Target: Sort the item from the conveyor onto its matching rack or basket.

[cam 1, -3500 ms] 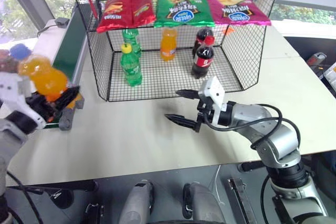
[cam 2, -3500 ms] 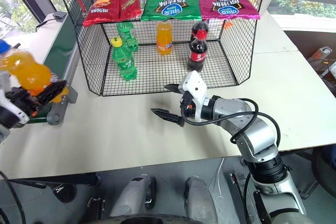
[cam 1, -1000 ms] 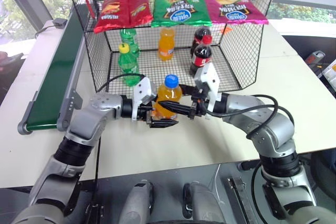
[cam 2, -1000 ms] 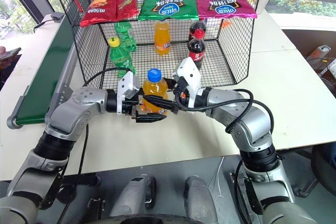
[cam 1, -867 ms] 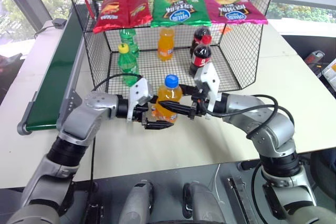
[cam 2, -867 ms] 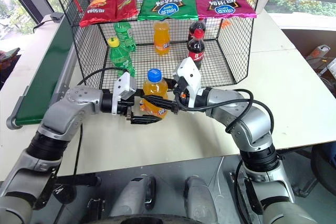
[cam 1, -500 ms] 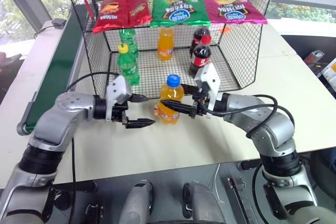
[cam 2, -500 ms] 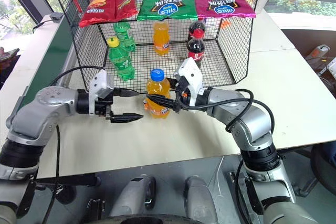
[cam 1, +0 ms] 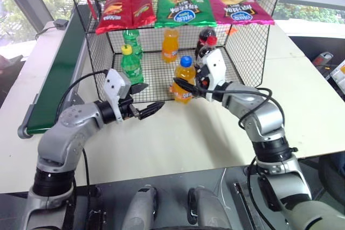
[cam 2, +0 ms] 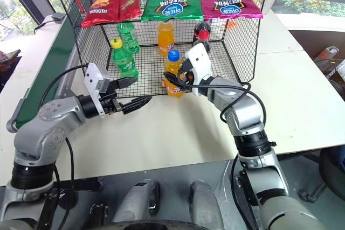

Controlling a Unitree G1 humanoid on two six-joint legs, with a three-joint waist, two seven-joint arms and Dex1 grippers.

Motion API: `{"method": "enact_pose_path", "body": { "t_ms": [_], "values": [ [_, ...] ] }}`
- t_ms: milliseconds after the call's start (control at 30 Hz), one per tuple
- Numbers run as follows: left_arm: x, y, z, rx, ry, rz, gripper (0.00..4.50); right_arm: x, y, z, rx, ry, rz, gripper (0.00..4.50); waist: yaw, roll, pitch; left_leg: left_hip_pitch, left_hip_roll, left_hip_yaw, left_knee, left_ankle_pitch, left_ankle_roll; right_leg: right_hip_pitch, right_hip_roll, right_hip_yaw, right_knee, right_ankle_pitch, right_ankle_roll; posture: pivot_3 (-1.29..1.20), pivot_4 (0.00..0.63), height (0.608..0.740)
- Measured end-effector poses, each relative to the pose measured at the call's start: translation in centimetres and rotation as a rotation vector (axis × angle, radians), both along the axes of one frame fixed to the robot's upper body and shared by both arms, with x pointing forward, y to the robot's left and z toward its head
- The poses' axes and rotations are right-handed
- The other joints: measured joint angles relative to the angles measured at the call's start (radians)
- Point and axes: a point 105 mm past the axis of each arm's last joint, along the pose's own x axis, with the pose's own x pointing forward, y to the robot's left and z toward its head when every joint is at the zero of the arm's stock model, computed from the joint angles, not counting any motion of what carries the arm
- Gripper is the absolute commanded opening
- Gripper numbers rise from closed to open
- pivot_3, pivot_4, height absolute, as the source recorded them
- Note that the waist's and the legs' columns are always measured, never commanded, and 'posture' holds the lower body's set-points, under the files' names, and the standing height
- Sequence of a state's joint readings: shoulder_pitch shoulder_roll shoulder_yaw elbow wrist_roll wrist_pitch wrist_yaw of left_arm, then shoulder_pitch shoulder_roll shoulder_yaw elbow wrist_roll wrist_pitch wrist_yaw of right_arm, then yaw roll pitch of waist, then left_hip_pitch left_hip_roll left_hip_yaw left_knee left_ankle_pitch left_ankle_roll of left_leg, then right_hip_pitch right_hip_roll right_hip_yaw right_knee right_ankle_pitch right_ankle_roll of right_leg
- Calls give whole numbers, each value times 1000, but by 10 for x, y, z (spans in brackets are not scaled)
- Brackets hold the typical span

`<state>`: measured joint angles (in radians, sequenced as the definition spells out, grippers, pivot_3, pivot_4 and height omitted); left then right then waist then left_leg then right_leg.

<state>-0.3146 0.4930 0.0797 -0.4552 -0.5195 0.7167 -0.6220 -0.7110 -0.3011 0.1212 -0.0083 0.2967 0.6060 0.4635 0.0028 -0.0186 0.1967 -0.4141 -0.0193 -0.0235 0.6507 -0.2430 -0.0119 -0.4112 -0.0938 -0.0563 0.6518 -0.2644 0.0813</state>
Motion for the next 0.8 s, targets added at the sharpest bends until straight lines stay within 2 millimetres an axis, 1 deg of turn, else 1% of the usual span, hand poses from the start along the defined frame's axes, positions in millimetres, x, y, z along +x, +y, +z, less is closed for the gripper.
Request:
{"method": "enact_pose_path", "body": {
  "t_ms": [133, 267, 433, 633, 800],
  "values": [
    [7, 11, -1, 3, -20, 104, 4500, 13, 5, 4, 6, -23, -34, 2514, 0, 0, 0, 1, 0, 0, 0, 0, -1, 0, 0, 0, 1, 0, 0, 0, 150, 739],
    [9, 13, -3, -7, -24, 146, 4500, 22, 17, 8, 24, -47, -32, 2514, -2, 0, 0, 1, 0, 0, 0, 0, -1, 0, 0, 0, 1, 0, 0, 0, 150, 739],
    [11, 16, -3, -5, -29, 178, 4500, 32, 29, 2, 23, -53, -23, 2514, -8, 0, 0, 1, 0, 0, 0, 0, -1, 0, 0, 0, 1, 0, 0, 0, 150, 739],
    [12, 17, -3, -6, -31, 193, 4500, 45, 29, -10, -6, -53, -45, 2514, -16, 0, 0, 1, 0, 0, -1, 1, -1, 0, 0, 0, 1, 0, 0, 0, 150, 739],
    [12, 17, -3, -11, -31, 197, 4500, 51, 29, -10, -8, -72, -53, 2514, -17, 0, 0, 1, 0, 0, -1, 1, -2, 0, 0, 0, 1, 0, 0, 0, 150, 739]
  ]
}}
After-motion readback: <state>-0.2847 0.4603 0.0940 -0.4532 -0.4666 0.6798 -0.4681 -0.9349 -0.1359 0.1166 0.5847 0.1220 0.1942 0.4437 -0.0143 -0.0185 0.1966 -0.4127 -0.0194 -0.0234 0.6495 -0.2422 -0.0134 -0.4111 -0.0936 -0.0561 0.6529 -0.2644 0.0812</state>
